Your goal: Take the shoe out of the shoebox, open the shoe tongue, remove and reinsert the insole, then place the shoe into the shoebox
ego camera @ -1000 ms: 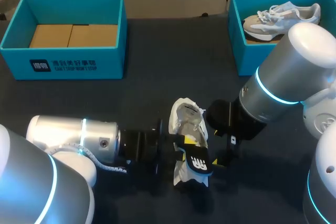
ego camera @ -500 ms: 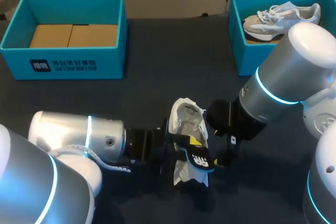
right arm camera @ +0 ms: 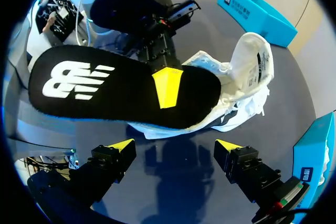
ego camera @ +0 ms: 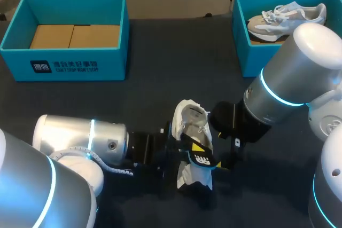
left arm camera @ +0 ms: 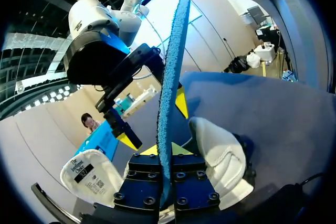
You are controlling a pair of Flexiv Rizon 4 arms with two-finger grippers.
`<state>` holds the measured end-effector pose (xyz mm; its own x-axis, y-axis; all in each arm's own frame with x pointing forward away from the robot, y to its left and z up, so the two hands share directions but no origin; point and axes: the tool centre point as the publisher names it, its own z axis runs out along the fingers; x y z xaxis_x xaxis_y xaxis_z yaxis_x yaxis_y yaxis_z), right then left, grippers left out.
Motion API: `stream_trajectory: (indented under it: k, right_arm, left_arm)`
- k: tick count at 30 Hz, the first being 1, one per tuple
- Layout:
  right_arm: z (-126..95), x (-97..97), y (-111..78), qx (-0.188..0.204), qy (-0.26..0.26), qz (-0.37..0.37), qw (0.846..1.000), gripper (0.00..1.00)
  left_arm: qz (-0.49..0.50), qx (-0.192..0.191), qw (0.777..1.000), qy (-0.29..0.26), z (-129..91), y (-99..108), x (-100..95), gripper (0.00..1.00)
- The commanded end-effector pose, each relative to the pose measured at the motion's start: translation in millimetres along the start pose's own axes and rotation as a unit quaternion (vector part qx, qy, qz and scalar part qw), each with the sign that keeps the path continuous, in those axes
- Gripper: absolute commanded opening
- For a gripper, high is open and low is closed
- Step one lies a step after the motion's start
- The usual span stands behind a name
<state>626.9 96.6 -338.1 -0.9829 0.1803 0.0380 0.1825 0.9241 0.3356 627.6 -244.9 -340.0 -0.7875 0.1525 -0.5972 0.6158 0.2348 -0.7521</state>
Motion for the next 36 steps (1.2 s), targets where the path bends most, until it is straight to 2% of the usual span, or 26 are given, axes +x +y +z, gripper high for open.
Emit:
stream_trajectory:
  k: [1,13,24,25,26,29,36]
  right_arm:
    - [1.1,1.2,-0.2,0.000,-0.002,0.000,1.000,1.00]
    - [1.1,1.2,-0.2,0.000,-0.002,0.000,1.000,1.00]
    - [1.1,1.2,-0.2,0.000,-0.002,0.000,1.000,1.00]
    - [1.1,1.2,-0.2,0.000,-0.002,0.000,1.000,1.00]
    - [1.1,1.2,-0.2,0.000,-0.002,0.000,1.000,1.00]
    - [1.1,1.2,-0.2,0.000,-0.002,0.000,1.000,1.00]
    - [1.1,1.2,-0.2,0.000,-0.002,0.000,1.000,1.00]
  left_arm:
    - [0.006,0.013,1.000,-0.011,-1.4,5.9,0.6,0.00]
    - [0.011,-0.001,1.000,-0.027,5.0,27.5,-5.0,0.00]
    - [-0.004,0.007,1.000,-0.022,3.4,25.5,-7.6,0.00]
    - [-0.004,0.007,1.000,-0.021,2.4,24.0,-7.3,0.05]
    - [-0.003,0.006,1.000,-0.021,1.3,22.5,-7.0,0.15]
    - [-0.002,0.000,1.000,-0.023,-3.0,15.8,-6.9,0.23]
    - [-0.002,-0.006,1.000,-0.022,-6.8,1.3,-7.3,0.25]
